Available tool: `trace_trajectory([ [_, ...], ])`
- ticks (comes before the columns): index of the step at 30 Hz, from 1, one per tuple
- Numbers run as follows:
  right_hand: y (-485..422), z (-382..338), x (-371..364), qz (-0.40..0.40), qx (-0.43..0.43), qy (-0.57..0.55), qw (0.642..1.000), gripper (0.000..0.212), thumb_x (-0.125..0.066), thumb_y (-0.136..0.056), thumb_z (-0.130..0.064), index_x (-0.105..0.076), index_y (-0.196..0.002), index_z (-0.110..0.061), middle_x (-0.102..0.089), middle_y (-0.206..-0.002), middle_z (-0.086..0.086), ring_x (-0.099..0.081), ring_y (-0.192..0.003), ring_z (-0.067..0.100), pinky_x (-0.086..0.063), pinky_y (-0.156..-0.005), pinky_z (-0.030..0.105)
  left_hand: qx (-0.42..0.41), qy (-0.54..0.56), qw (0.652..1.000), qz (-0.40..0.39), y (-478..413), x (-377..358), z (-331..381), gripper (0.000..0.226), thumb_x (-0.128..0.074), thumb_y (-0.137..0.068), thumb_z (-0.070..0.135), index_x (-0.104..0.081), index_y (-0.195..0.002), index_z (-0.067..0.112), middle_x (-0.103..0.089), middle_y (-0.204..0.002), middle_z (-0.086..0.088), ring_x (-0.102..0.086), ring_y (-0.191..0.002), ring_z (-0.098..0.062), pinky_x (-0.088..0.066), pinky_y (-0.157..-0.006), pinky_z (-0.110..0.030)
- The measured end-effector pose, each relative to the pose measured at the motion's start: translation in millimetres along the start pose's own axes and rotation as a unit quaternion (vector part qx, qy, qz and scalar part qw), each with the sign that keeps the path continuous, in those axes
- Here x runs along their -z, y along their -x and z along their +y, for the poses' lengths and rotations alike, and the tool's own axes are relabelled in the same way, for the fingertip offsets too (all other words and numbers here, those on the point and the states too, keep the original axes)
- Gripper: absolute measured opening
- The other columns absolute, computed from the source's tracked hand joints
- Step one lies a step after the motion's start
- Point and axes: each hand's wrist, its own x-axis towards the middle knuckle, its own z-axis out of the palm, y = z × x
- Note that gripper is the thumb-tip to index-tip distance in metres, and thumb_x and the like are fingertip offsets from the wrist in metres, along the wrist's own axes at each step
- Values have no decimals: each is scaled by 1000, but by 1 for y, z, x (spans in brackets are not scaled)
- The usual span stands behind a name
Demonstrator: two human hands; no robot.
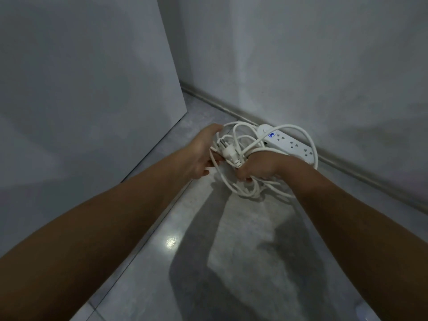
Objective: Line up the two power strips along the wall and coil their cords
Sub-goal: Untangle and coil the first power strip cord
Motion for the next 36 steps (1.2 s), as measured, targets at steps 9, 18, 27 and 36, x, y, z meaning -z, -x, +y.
trace_trajectory([
  [9,-5,-10,-14,-30,57,2,998,38,-83,-64,-36,-68,-95,-21,-67,-93,-3,-64,-87,16,-54,-79,33,-37,-31,996,-81,-4,-12,-2,27,-59,-91,23,-64,-110,4,-65,-97,-17,-64,-77,-26,-54,-72,-36],
  [18,-8,-14,-23,-18,67,-53,996,41,-84,-65,-30,-69,-102,-22,-68,-100,0,-64,-96,20,-51,-86,34,-10,-13,999,46,4,-14,-4,21,-43,-99,10,-61,-99,-1,-62,-101,-23,-58,-83,-28,-48,-86,-35],
  [27,4,-17,-19,-83,21,-109,990,30,-83,-67,-35,-74,-89,-17,-74,-88,1,-69,-83,16,-56,-77,30,41,46,995,72,9,-13,8,28,-34,-102,16,-59,-113,8,-60,-120,-10,-51,-125,-27,-46,-97,-29],
  [36,13,-21,-27,-24,36,-81,996,8,-67,-65,-17,-63,-62,-10,-61,-61,10,-59,-56,22,-46,-50,26,-140,-312,927,152,14,-10,5,120,-61,-46,89,-27,-148,34,-3,-159,-6,-14,-145,-32,-28,-114,-51],
])
